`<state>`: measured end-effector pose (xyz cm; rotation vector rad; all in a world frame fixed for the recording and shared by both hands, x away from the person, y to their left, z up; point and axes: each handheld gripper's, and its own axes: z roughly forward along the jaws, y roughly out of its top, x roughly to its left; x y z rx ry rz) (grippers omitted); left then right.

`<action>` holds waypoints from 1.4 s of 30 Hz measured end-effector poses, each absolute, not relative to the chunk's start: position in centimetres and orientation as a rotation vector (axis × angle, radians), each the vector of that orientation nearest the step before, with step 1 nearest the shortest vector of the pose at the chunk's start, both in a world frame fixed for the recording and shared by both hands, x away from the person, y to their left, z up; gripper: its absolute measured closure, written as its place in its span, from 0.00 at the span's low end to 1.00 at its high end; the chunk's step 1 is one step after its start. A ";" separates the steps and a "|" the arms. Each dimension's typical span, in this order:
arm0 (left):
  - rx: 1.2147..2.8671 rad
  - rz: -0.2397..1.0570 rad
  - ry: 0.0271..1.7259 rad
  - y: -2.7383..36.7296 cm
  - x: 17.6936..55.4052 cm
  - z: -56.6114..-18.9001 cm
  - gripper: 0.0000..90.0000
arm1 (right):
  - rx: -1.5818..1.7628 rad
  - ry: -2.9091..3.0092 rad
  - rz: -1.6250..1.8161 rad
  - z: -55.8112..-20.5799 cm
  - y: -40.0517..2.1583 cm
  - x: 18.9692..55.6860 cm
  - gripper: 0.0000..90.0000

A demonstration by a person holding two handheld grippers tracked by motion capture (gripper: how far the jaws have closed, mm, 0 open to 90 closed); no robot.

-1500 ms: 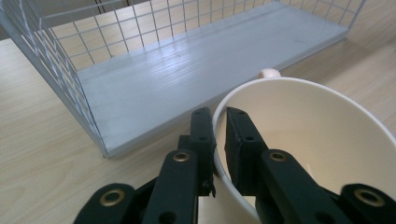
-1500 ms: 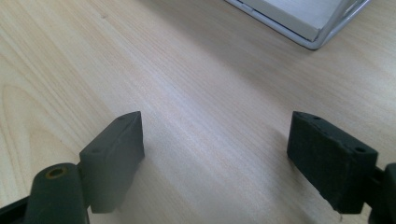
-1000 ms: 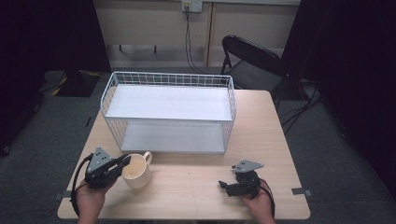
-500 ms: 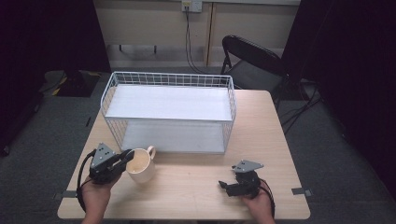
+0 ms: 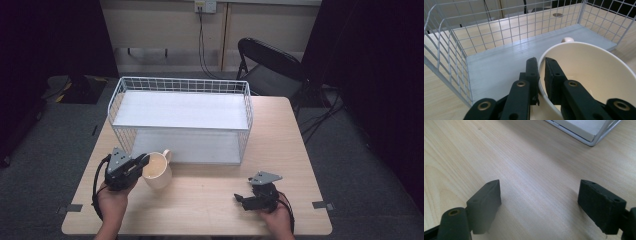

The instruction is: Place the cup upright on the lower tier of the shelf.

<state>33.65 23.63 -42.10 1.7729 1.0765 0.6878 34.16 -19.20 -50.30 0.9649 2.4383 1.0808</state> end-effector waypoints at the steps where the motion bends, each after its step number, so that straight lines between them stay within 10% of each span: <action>1: 1.772 0.696 1.080 23.6 33.7 -42.1 0.91 | 0.965 2.438 1.081 -50.3 -19.2 34.2 0.20; 42: 1.735 0.804 1.199 20.5 37.4 -42.9 0.91 | 0.968 2.436 1.079 -50.3 -19.2 34.1 0.20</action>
